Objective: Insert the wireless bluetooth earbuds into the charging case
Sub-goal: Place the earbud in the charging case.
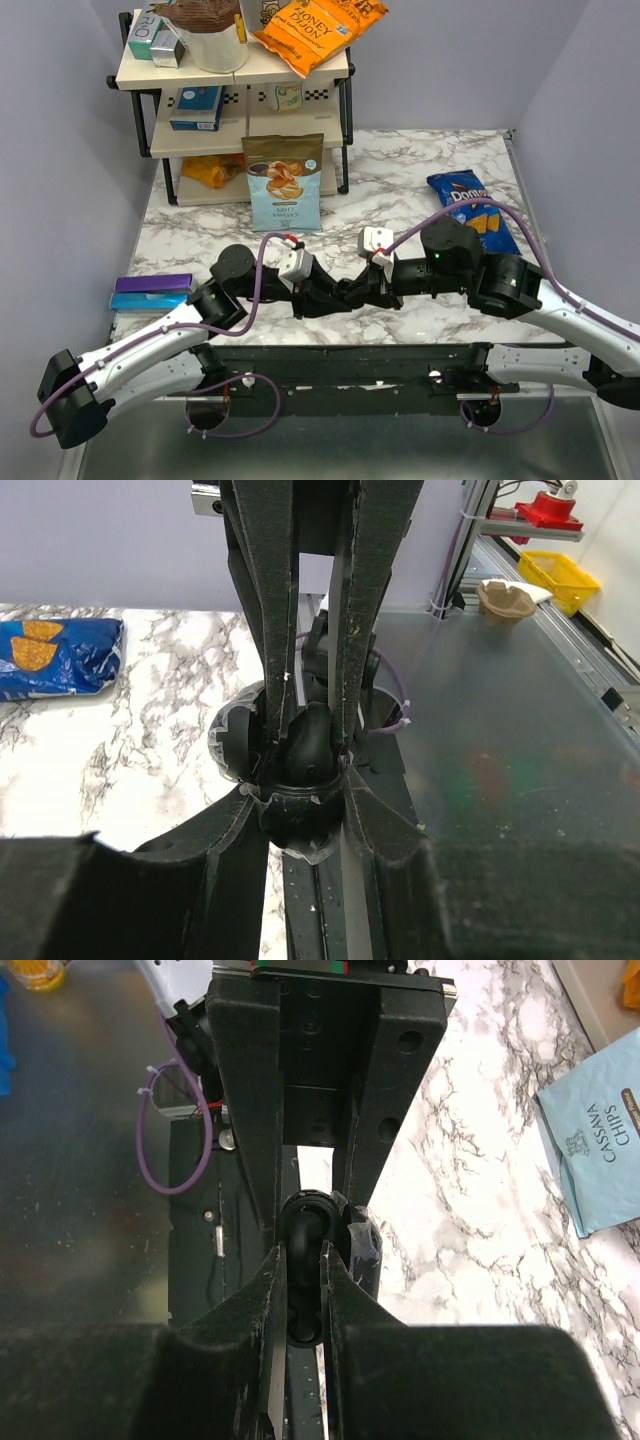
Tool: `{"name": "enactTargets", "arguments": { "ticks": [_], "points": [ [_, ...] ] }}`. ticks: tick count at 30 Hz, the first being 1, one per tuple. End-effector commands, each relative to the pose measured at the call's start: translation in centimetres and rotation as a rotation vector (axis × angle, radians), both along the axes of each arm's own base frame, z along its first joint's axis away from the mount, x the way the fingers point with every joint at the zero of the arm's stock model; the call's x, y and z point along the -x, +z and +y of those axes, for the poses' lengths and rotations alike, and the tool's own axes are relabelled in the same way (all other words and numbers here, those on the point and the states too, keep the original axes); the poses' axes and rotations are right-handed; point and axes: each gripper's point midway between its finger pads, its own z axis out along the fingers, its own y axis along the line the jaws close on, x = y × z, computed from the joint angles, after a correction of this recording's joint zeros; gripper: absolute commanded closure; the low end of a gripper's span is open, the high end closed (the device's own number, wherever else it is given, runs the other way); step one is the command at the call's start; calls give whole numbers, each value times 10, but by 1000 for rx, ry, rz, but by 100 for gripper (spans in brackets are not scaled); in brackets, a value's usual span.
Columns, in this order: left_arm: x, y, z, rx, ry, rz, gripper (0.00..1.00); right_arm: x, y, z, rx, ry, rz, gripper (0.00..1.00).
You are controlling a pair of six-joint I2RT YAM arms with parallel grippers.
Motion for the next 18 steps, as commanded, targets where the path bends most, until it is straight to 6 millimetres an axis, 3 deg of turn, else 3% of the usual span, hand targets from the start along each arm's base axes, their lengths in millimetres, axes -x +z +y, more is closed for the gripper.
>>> {"name": "enactTargets", "arguments": {
  "ticks": [1, 10, 18],
  "points": [
    [0, 25, -2, 70, 13, -51, 100, -3, -17, 2, 51, -35, 23, 99],
    [-1, 25, -2, 87, 22, -45, 100, -8, -13, 1, 47, -70, 20, 74],
    [0, 24, -1, 103, 25, -37, 100, -13, -9, 2, 42, -99, 14, 64]
  ]
}}
